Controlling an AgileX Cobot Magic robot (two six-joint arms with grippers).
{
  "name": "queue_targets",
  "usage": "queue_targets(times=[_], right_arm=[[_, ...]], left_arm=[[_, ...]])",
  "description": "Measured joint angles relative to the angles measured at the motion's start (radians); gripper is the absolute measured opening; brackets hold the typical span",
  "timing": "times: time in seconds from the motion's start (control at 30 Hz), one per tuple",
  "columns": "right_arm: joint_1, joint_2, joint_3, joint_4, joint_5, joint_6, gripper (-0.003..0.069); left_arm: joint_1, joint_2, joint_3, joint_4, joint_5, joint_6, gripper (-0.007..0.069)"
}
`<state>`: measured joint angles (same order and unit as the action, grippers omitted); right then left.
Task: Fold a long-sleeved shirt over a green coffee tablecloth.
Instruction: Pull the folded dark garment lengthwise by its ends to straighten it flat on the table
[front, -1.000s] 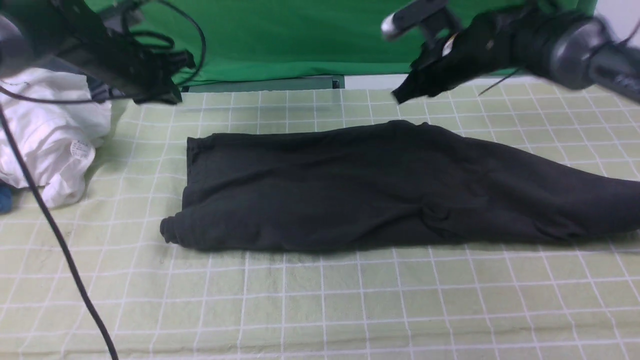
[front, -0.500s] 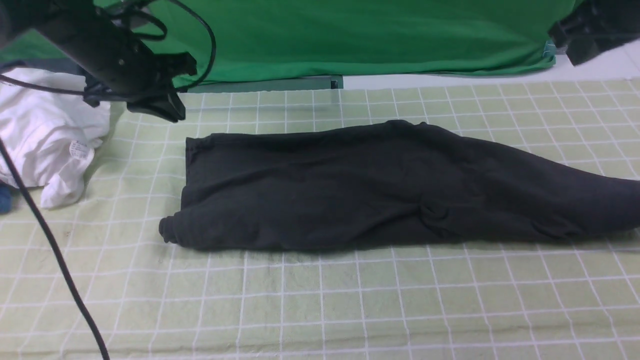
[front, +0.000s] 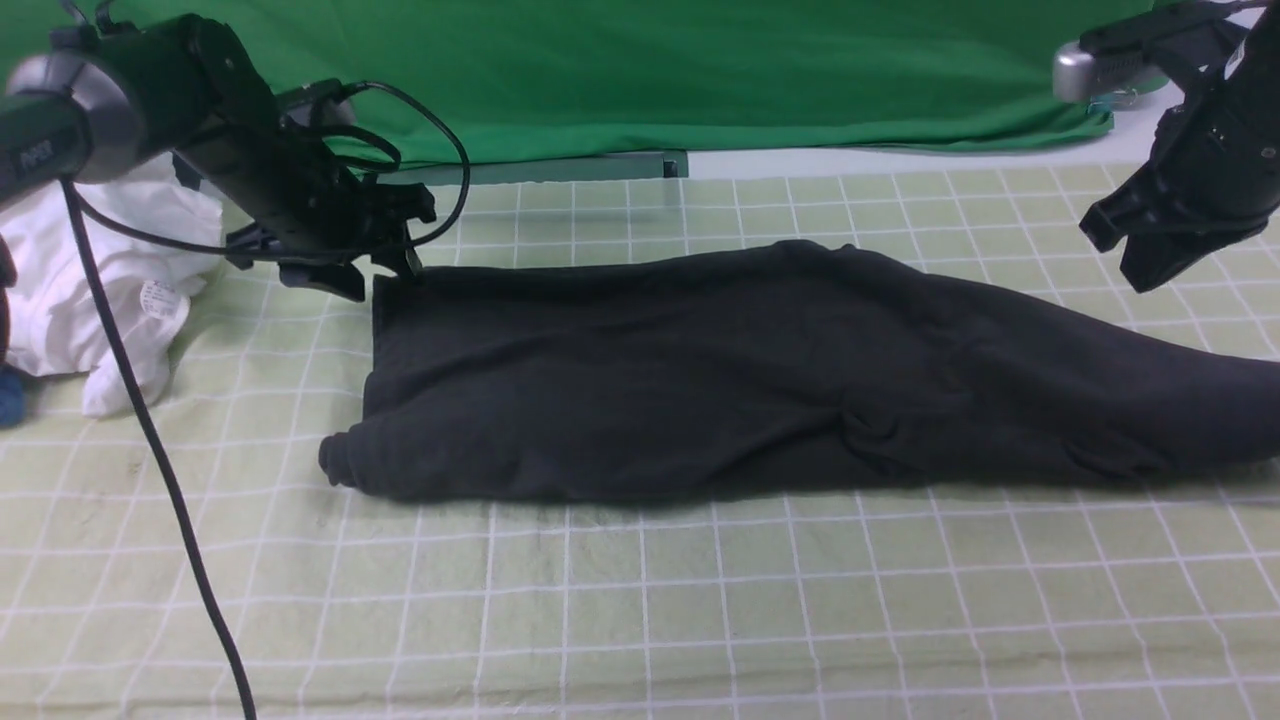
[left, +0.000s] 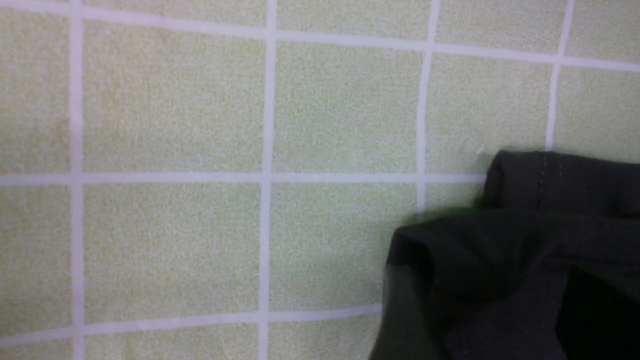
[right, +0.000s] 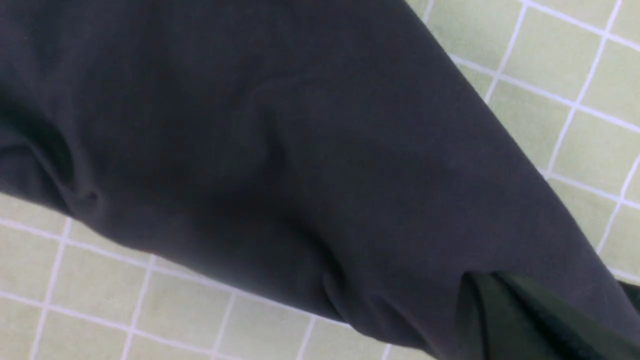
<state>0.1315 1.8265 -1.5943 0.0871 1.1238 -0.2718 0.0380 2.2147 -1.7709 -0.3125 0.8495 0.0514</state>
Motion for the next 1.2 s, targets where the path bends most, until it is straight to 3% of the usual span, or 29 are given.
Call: queue_targets(times=[0.07, 0.4, 1.0, 1.2], right_arm=[[0.0, 0.0, 0.002, 0.0, -0.01, -0.006, 0.0011], [0.0, 0.0, 0.002, 0.0, -0.029, -0.021, 0.0015], [-0.006, -0.001, 0.002, -0.001, -0.013, -0.022, 0.0017], [-0.115, -0.078, 0.056, -0.001, 0.063, -0.001, 0.0023]], left_arm=[[-0.001, 0.004, 0.0, -0.004, -0.013, -0.005, 0.037], [-0.001, 0.045, 0.0, -0.012, -0.017, -0.023, 0.0034], [-0.001, 0.033, -0.128, -0.025, -0.011, -0.051, 0.0024], [-0.001, 0.025, -0.128, 0.055, 0.062, -0.096, 0.0058]])
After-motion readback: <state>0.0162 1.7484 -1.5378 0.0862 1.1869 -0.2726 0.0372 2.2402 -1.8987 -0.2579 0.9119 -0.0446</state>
